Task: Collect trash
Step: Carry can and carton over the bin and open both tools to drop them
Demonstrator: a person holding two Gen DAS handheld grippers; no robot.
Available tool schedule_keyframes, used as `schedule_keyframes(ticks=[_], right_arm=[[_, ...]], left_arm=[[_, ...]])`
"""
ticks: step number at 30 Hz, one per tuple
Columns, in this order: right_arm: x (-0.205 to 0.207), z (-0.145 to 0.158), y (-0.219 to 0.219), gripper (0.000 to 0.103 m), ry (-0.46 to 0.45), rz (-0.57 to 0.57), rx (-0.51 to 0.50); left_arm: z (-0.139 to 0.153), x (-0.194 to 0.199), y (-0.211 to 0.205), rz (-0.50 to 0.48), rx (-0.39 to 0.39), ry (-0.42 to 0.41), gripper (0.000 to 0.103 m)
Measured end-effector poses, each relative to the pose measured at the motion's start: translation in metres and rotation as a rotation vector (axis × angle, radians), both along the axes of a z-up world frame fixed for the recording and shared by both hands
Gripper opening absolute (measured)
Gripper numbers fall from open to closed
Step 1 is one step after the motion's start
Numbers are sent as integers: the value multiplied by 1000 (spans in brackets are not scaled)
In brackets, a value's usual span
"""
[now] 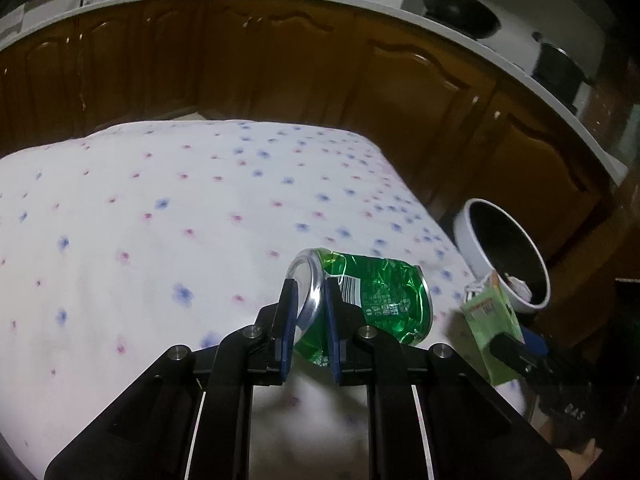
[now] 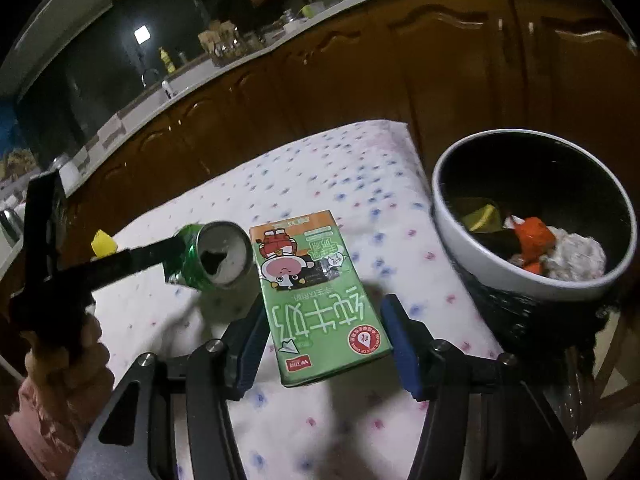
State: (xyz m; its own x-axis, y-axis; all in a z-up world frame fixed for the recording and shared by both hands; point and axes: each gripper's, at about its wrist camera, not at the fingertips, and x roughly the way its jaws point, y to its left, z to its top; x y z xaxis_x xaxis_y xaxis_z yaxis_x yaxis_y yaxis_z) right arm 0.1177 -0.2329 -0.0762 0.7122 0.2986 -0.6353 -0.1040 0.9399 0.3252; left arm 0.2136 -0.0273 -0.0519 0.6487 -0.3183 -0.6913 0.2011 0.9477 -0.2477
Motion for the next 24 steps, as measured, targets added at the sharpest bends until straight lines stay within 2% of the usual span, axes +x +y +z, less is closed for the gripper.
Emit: schedule_keyframes(ticks=[14,24], right_arm=[[-19,6,-35,57,-35,-77,35],[-30,8,-57,56,-46,-124,58]], left_arm=[[13,-29,-51,-69,34,-55,12],[21,-33,-70,-105,40,-77,12]])
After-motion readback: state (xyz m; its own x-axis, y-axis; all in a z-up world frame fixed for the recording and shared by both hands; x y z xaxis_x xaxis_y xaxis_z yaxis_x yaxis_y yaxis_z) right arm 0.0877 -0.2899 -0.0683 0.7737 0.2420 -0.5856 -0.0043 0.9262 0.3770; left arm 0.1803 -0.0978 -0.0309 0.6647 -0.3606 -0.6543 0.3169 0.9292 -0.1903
